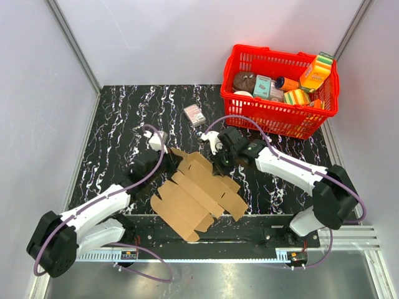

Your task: Fold the paper box

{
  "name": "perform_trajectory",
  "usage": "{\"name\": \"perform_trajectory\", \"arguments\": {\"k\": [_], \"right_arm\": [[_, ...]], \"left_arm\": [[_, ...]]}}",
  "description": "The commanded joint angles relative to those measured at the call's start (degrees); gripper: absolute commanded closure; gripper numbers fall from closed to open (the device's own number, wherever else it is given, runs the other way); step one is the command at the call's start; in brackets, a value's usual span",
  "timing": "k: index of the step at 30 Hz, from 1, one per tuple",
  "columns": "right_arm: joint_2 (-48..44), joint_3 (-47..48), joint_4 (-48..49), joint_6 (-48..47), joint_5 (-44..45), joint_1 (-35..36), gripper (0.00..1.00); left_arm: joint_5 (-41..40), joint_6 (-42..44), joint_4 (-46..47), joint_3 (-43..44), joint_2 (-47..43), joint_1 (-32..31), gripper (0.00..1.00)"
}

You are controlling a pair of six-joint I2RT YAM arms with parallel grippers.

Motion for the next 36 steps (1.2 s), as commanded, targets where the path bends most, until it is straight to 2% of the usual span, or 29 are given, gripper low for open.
{"name": "perform_trajectory", "arguments": {"k": [1,5,12,22,36], "right_arm": [[-1.51,-0.37,1.53,0.18,0.85,-0.13,1.00],[-1.68,-0.45,1.36,0.18,1.03,-0.13,1.00],[-2.21,-0.80,1.35,0.27,0.85,-0.13,1.00],[-2.56,-1.25,1.27,0.18,0.41,-0.13,1.00],[-2.74,-1.16,1.35,0.09,-0.56,-0.22,1.00]], "left_arm": [[-12.15,-2.99,-7.30,-1.12,-3.54,0.81,1.00],[-15.94,-4.49,-11.17,-2.35,-3.46,2.13,1.00],[-16.29,-4.75,-11.35,-1.83,2.16,3.54,1.00],[-15.68,-3.26,-8.54,1.60,12.09,4.24,1.00],[-11.64,-1.06,-1.86,1.86,16.93,5.03,1.00]]}}
